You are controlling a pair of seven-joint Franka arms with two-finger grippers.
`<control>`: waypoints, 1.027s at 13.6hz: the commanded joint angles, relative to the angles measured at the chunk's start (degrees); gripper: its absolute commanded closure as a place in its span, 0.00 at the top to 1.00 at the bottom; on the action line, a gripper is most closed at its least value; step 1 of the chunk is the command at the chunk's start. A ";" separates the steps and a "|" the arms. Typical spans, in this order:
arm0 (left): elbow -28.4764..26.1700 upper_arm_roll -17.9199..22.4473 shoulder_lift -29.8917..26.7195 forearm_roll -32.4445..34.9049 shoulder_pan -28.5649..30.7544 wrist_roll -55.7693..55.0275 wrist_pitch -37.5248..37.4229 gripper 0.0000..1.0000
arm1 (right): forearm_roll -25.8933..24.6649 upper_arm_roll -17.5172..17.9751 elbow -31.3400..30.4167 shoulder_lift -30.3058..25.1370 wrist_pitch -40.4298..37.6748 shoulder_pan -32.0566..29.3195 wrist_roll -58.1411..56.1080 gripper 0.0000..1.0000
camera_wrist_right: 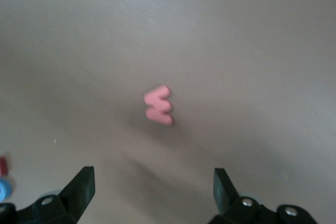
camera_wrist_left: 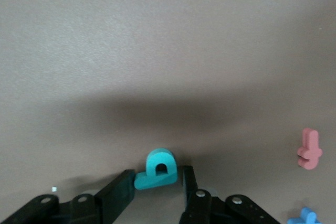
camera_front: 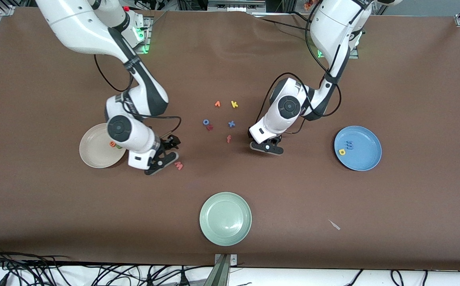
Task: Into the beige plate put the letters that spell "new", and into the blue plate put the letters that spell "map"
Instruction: 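Grasp the teal letter with the left gripper while the right gripper reaches the pink letter, then drop the teal letter on the blue plate while the right gripper grasps the pink letter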
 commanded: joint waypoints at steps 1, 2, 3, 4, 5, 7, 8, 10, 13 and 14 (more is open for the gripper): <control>1.59 1.54 1.62 0.20 -0.74 2.03 0.60 0.45 | -1.95 0.24 2.66 4.26 4.00 0.46 -0.86 1.00; 1.59 1.98 1.62 0.11 -0.74 3.79 0.68 0.41 | -1.95 0.24 3.19 4.87 4.27 1.08 -1.12 1.00; 1.59 2.07 1.53 0.11 -0.74 4.15 0.60 0.36 | -1.95 0.24 4.24 5.66 4.27 1.34 -1.91 1.00; 1.59 2.07 1.27 0.02 -0.66 4.24 0.60 0.30 | -2.04 0.24 4.86 6.45 4.27 1.61 -2.26 1.00; 1.51 2.33 1.01 0.02 -0.57 4.24 0.60 0.26 | -2.04 0.24 5.12 6.98 4.80 1.78 -2.70 1.00; 1.42 2.77 0.83 0.11 -0.39 4.16 0.51 0.19 | -2.21 0.24 5.21 8.12 6.99 2.05 -3.32 0.99; 1.42 2.78 0.83 0.11 -0.31 4.16 0.51 0.17 | -2.91 0.24 5.30 8.39 7.52 2.14 -3.32 0.99; 1.33 2.78 0.57 0.11 -0.13 3.98 0.33 0.16 | -3.27 0.24 5.91 8.74 7.61 2.05 -3.41 0.98; -0.07 2.78 -4.69 0.37 5.73 5.98 -4.38 0.16 | -3.18 0.24 6.00 8.66 7.61 2.05 -4.29 0.79; -0.42 2.69 -7.14 0.37 9.15 8.52 -7.89 0.16 | -3.10 0.24 6.35 8.66 7.53 2.05 -4.55 0.63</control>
